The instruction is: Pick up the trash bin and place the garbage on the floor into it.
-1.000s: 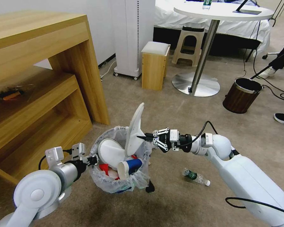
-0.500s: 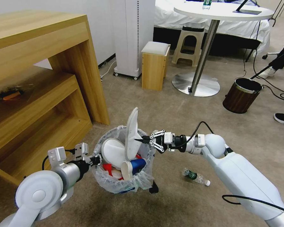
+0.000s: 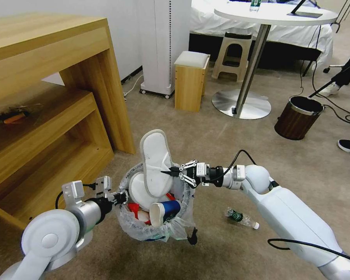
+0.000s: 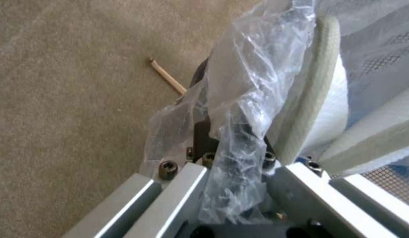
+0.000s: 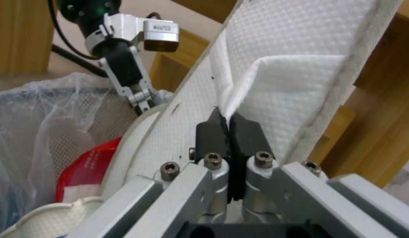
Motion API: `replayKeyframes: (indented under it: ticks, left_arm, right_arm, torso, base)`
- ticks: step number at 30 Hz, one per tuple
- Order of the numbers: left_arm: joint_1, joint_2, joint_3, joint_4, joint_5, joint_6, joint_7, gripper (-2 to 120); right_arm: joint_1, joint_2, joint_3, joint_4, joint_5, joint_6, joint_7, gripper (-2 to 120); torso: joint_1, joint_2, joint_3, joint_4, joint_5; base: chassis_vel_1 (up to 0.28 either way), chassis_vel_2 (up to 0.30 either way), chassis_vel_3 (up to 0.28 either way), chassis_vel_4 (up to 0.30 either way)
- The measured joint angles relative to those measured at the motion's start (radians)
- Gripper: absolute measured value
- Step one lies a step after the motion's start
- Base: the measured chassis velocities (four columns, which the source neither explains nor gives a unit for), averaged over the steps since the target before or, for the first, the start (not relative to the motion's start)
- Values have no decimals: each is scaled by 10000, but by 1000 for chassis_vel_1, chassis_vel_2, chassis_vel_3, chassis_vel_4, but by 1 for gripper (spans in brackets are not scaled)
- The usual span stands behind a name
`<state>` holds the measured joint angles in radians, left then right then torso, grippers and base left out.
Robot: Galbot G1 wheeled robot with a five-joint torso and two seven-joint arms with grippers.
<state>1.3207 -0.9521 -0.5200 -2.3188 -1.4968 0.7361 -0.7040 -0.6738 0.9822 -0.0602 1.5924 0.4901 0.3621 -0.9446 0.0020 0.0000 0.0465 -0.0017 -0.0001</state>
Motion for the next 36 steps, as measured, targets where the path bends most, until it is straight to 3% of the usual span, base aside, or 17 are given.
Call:
replayKeyframes:
  ticks: [26, 36]
  left_arm:
    - [-637, 57, -21, 325, -102, -13, 11, 0]
    - [-799, 176, -459, 478, -78, -13, 73, 0]
  right_arm:
    - [-259, -405, 308, 497, 632, 7, -849, 96]
    - [-630, -520, 756, 801, 802, 6, -505, 100]
  torso:
    - [1, 0, 0, 0, 1]
    - [1, 0, 0, 0, 0]
  base:
    - [0, 0, 0, 0]
    - [0, 0, 0, 0]
